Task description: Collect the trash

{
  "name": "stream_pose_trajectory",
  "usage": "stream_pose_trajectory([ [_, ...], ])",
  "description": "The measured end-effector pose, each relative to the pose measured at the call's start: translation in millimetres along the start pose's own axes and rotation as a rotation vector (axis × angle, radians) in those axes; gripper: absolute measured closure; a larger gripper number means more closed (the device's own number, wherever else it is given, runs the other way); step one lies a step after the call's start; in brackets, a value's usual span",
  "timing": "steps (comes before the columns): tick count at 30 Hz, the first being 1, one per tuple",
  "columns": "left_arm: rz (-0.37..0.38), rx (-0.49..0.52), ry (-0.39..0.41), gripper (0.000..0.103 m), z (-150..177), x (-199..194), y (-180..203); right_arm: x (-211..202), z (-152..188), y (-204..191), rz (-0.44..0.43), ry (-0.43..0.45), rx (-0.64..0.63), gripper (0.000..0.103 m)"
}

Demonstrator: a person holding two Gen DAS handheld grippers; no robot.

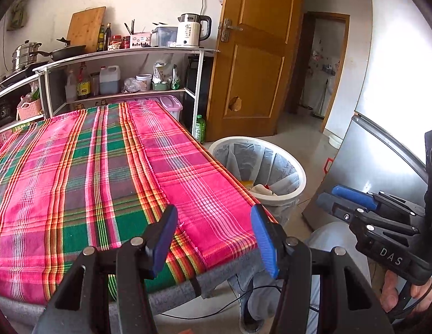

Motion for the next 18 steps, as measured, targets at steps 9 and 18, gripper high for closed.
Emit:
stream_pose_trajectory([
  [9, 0.002, -0.001, 0.000, 0.046, 0.6, -0.1, 1.8, -1.1, 0.4, -0.6, 0.000, 0.000, 0.001, 0.068],
  [18, 0.002, -0.004, 0.002, 0.046, 1.4, -0.5, 1.9, -1.9, 1.2, 0.1, 0.003, 0.001, 0.002, 0.068],
])
Point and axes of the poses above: each gripper's, at about its wrist camera, not at the fingertips, and x roughly the way its jaws point, y to its right, z to its underside, the point moved 4 cm from there along x, roughly the way its jaws point, and after that the axes turned 10 degrees about x, right-handed, at the moved point
